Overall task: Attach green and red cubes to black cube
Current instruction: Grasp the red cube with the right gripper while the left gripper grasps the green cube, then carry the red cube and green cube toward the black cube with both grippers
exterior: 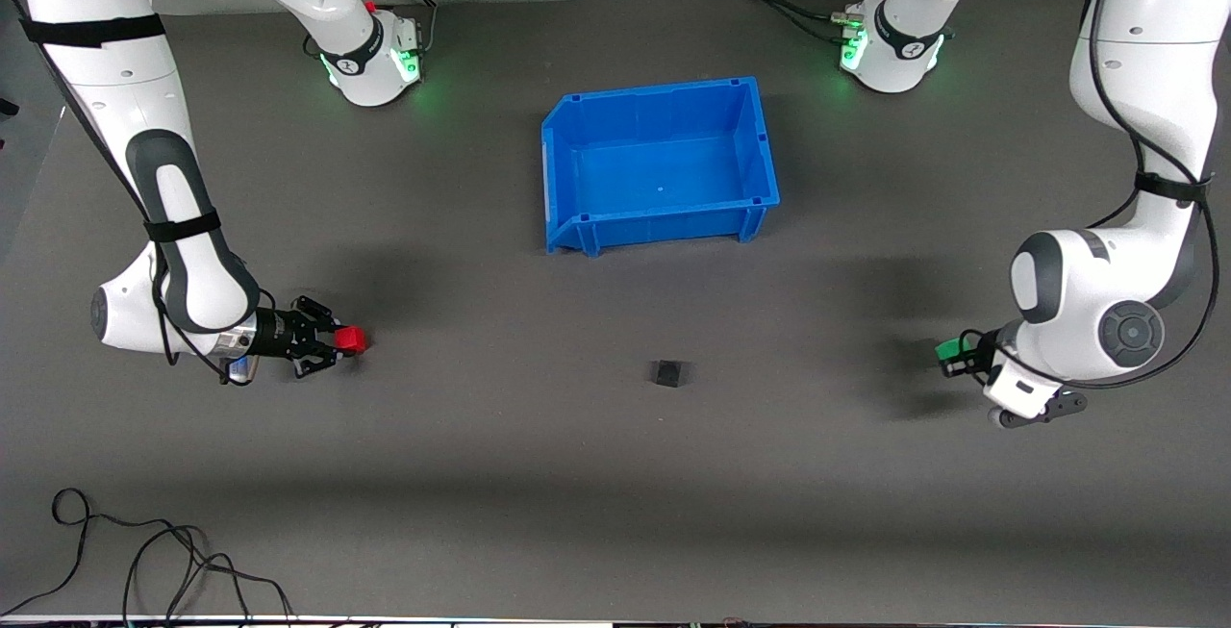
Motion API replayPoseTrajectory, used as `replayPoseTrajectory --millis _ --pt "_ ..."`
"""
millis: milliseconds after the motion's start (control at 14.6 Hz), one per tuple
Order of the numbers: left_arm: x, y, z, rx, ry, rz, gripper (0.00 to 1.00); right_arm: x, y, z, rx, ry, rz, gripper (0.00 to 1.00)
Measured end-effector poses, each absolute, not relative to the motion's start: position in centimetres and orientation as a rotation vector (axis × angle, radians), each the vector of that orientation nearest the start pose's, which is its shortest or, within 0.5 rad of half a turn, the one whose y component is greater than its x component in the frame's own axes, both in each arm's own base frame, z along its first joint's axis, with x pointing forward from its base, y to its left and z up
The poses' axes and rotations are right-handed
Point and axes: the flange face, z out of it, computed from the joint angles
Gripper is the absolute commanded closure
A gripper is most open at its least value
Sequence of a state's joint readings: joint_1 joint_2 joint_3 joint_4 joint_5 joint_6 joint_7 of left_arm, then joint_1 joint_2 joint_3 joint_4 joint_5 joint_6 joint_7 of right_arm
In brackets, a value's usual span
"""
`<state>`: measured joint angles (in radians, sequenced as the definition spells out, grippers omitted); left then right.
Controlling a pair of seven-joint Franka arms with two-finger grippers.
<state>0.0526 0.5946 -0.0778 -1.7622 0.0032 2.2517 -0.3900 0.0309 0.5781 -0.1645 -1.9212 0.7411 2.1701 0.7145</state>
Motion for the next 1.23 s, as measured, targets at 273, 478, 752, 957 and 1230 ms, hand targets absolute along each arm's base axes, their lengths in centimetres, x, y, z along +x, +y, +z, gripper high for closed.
replayPoseTrajectory --millis 273,478,752,957,1230 --pt "67.0 -8.4 22.7 -3.018 -0.969 0.135 1.0 61.8 2.7 22.3 -2.099 1.763 0.574 0.74" --pt "67.3 -12.7 21.7 -2.858 -1.375 0.157 1.0 62.8 10.6 24.4 -2.065 1.822 0.558 0.76" --pt "67.7 -18.3 21.7 -2.605 -1.857 0.196 1.0 62.4 20.0 24.1 -1.971 1.906 0.472 0.76" --pt "67.3 -24.6 23.5 -2.482 -2.112 0.287 1.0 61.7 27.9 22.9 -1.886 1.965 0.436 0.76" --pt "65.2 -31.9 22.4 -2.447 -2.16 0.313 1.0 61.2 36.8 21.4 -1.78 2.039 0.408 0.77"
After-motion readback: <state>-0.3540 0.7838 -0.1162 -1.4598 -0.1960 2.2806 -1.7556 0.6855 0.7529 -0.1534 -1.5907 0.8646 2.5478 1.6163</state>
